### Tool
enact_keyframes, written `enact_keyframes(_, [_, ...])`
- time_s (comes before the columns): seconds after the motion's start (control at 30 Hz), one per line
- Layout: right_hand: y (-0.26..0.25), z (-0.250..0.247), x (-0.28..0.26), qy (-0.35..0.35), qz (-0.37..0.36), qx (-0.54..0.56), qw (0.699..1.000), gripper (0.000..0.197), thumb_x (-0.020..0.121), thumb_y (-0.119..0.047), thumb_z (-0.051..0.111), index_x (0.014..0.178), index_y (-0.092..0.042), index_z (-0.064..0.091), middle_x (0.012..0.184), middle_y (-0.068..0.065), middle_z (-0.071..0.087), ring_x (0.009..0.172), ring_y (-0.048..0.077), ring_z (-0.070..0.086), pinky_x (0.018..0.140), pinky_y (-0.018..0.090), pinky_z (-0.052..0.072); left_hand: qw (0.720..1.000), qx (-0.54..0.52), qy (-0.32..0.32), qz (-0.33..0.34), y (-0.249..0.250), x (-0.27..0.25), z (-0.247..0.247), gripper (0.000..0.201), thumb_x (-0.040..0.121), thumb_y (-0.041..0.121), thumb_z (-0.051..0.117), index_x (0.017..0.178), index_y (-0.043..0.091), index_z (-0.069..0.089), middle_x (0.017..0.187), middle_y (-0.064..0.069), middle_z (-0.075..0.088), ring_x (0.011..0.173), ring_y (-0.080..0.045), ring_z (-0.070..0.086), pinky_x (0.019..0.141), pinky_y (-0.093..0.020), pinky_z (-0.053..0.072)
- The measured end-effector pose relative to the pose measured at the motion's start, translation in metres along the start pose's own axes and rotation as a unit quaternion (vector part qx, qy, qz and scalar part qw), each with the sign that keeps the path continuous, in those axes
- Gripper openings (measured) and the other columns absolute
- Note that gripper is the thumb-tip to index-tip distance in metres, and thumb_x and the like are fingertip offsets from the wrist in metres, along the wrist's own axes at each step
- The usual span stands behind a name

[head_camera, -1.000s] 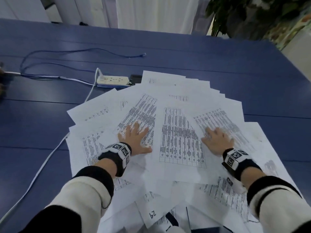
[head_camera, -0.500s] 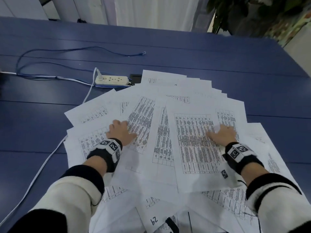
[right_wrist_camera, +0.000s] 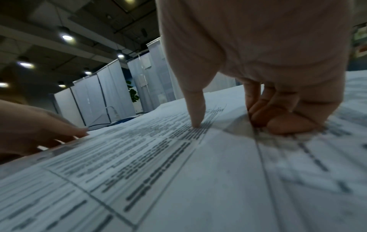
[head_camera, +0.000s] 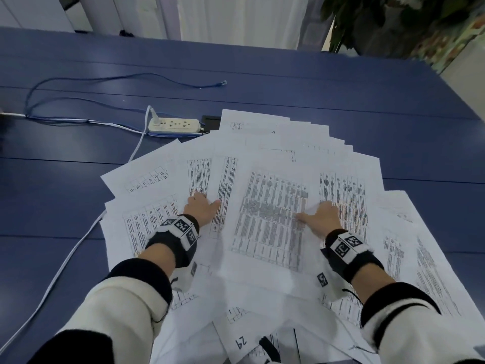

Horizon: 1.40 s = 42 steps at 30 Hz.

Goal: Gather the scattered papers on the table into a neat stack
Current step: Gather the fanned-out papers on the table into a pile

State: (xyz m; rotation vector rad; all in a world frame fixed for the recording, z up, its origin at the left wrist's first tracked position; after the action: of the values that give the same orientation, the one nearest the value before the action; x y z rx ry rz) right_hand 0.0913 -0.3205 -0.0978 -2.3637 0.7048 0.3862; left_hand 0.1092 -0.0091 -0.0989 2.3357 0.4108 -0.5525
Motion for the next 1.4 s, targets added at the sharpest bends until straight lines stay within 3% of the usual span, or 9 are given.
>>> enact_keyframes(0.2, [-0.015, 0.03, -0.018, -0.05, -0.05, 0.012, 0.997, 0.074, 0.079, -0.029, 0.071, 0.135, -0.001, 0.033, 0.136, 0.018, 0.036, 0.12, 0.032, 0.046, 0.102, 0.043, 0.042, 0.994, -0.096, -0.046, 0.024, 0.011, -0.017, 0.014, 0.056, 0.095, 0.026, 0.049, 0.137, -0.002, 0.024, 0.132, -0.019, 0.048, 0.107, -0.027, 0.055, 0.092, -0.035, 0.047])
enact_keyframes(0.33, [-0.015, 0.028, -0.02, -0.028, -0.045, 0.048, 0.997, 0.057, 0.083, -0.021, 0.066, 0.128, 0.005, 0.043, 0.13, 0.026, 0.045, 0.118, 0.035, 0.05, 0.102, 0.044, 0.043, 0.988, -0.147, 0.038, 0.036, 0.008, -0.024, -0.003, 0.055, 0.092, 0.008, 0.053, 0.137, 0.003, 0.022, 0.13, -0.021, 0.052, 0.09, -0.021, 0.052, 0.08, -0.025, 0.042])
enact_keyframes(0.53, [-0.031, 0.052, -0.026, -0.065, -0.087, -0.006, 0.994, 0.051, 0.088, -0.02, 0.056, 0.133, -0.001, 0.039, 0.134, 0.016, 0.035, 0.116, 0.03, 0.048, 0.101, 0.038, 0.044, 0.995, -0.095, -0.007, 0.014, 0.004, -0.027, 0.005, 0.062, 0.089, 0.008, 0.058, 0.139, 0.001, 0.024, 0.136, -0.018, 0.046, 0.121, -0.034, 0.049, 0.103, -0.037, 0.041])
enact_keyframes(0.7, [-0.017, 0.03, -0.015, -0.041, -0.08, 0.064, 0.994, 0.052, 0.088, -0.021, 0.055, 0.137, -0.008, 0.039, 0.131, 0.012, 0.042, 0.097, 0.021, 0.054, 0.088, 0.036, 0.049, 0.989, -0.144, 0.022, 0.018, -0.01, -0.032, -0.01, 0.064, 0.083, 0.004, 0.065, 0.139, 0.004, 0.034, 0.132, -0.018, 0.051, 0.109, -0.03, 0.057, 0.085, -0.03, 0.047])
enact_keyframes(0.77, [0.0, 0.002, -0.007, 0.014, -0.055, 0.033, 0.998, 0.055, 0.086, -0.024, 0.056, 0.137, -0.012, 0.04, 0.13, 0.014, 0.044, 0.087, 0.017, 0.048, 0.086, 0.041, 0.051, 0.983, -0.179, 0.045, 0.005, -0.02, -0.035, -0.022, 0.066, 0.084, 0.005, 0.064, 0.141, 0.003, 0.032, 0.138, -0.017, 0.047, 0.119, -0.032, 0.052, 0.093, -0.035, 0.043])
enact_keyframes(0.83, [0.02, -0.027, -0.002, 0.07, 0.007, -0.061, 0.996, 0.054, 0.086, -0.027, 0.058, 0.134, -0.01, 0.04, 0.136, 0.02, 0.038, 0.106, 0.027, 0.05, 0.099, 0.047, 0.043, 0.978, -0.2, 0.059, -0.005, -0.034, -0.034, -0.031, 0.067, 0.084, 0.007, 0.064, 0.142, 0.003, 0.03, 0.138, -0.009, 0.045, 0.127, -0.03, 0.045, 0.104, -0.04, 0.036])
enact_keyframes(0.93, [0.049, -0.044, 0.0, 0.073, 0.083, -0.142, 0.984, 0.068, 0.085, -0.046, 0.056, 0.141, -0.016, 0.031, 0.149, 0.018, 0.023, 0.136, 0.038, 0.024, 0.111, 0.057, 0.02, 0.976, -0.212, 0.046, -0.017, -0.045, -0.029, -0.031, 0.069, 0.082, 0.015, 0.068, 0.142, 0.007, 0.034, 0.142, -0.009, 0.044, 0.128, -0.031, 0.045, 0.108, -0.044, 0.036])
enact_keyframes(1.2, [0.007, -0.008, -0.017, 0.016, -0.034, -0.123, 0.992, 0.065, 0.081, -0.049, 0.061, 0.138, -0.031, 0.037, 0.147, 0.011, 0.024, 0.136, 0.035, 0.023, 0.11, 0.056, 0.02, 0.962, -0.273, 0.0, -0.031, -0.025, -0.025, -0.002, 0.045, 0.086, 0.008, 0.063, 0.128, 0.0, 0.049, 0.125, -0.012, 0.059, 0.115, -0.028, 0.055, 0.1, -0.038, 0.041])
enact_keyframes(1.4, [0.027, -0.042, -0.001, 0.088, 0.102, -0.063, 0.989, 0.068, 0.084, -0.037, 0.062, 0.136, -0.004, 0.033, 0.144, 0.02, 0.024, 0.133, 0.036, 0.025, 0.109, 0.051, 0.027, 0.968, -0.243, 0.018, -0.058, -0.015, -0.026, 0.004, 0.055, 0.09, 0.016, 0.058, 0.138, 0.0, 0.036, 0.14, -0.017, 0.045, 0.128, -0.033, 0.044, 0.107, -0.043, 0.036])
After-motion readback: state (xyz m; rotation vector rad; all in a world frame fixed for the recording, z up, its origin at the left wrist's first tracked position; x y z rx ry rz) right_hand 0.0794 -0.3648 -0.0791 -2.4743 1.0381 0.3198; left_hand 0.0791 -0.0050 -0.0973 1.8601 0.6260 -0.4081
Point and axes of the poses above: each hand's wrist, its own x-axis towards the middle knuckle, its own z-axis out of the palm, y = z × x, the point moved 6 cm from there along x, towards the middle knuckle
